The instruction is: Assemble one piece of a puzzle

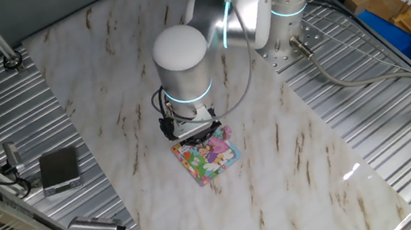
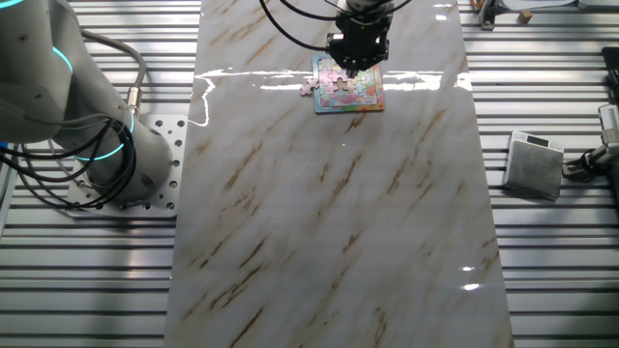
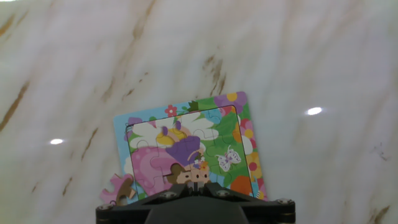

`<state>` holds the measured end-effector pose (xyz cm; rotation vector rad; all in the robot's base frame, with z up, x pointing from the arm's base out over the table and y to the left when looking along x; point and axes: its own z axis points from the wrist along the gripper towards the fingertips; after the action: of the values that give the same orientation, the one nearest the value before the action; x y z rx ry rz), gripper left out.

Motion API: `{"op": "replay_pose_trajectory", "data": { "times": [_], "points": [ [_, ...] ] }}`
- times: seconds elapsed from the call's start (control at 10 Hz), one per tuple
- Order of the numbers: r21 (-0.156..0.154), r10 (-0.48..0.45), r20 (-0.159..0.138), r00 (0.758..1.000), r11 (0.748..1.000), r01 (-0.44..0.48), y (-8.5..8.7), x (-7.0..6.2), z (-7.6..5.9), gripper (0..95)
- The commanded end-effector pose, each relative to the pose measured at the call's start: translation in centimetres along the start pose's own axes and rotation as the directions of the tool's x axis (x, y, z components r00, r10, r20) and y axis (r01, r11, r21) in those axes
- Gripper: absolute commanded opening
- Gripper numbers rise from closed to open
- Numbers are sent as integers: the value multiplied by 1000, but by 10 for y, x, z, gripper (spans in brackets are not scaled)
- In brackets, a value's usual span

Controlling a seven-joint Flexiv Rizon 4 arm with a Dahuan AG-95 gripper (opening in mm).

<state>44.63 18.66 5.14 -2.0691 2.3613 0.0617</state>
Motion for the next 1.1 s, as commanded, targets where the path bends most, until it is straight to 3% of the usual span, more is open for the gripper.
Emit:
{"op": "replay_pose_trajectory", "data": {
  "times": [0.1, 1.1],
  "points": [
    [1, 42, -2, 999, 999, -42, 1, 1, 0, 0],
    [5, 80, -17, 997, 997, -80, 6, 2, -4, 0]
  ]
}}
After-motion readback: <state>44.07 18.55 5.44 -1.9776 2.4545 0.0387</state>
